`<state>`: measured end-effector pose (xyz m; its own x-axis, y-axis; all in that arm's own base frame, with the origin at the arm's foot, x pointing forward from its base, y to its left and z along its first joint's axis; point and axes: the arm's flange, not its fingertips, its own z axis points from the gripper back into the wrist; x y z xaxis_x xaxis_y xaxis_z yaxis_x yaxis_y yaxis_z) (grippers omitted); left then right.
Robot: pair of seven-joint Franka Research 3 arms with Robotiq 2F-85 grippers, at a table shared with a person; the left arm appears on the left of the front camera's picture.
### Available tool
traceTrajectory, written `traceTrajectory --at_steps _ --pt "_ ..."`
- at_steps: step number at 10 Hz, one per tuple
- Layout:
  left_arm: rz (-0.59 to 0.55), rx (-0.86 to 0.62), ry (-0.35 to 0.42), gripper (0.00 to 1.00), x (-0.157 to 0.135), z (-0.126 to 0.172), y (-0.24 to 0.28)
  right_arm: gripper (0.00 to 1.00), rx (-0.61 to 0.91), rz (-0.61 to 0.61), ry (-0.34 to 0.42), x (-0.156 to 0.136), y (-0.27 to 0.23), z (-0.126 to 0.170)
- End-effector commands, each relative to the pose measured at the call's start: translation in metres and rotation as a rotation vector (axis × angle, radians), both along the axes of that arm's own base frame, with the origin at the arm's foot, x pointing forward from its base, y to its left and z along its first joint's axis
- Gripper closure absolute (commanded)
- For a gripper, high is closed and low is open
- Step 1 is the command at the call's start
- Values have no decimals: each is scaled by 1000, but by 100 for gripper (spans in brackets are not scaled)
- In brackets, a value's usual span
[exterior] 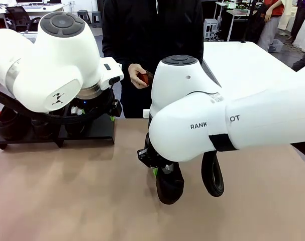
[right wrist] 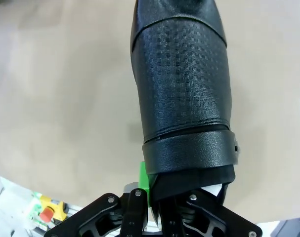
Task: Organize the shoes by placing them on the stand.
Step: Pick up one Shoe and place it in the middle of the table.
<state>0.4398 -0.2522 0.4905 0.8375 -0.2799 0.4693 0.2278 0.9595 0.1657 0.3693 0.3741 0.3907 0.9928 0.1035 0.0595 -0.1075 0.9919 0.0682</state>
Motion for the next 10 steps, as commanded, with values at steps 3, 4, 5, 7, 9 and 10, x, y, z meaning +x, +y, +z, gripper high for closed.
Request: traceTrajectory --at_steps 3,4,5,7,9,10 --pt "21 13 -13 2 1 1 -2 100 -109 -168 16 12 19 -27" --pt "21 13 -13 2 1 1 -2 100 -107 -165 26 15 20 -32" --pt "21 13 -13 2 1 1 -2 96 -93 -168 29 18 19 -37" --pt "21 13 -13 2 1 1 -2 64 -78 -180 51 17 13 -43" --pt "21 13 -13 2 1 1 -2 28 -68 -191 57 17 6 -42" --pt "21 13 -13 2 1 1 -2 10 -61 -192 53 16 3 -37"
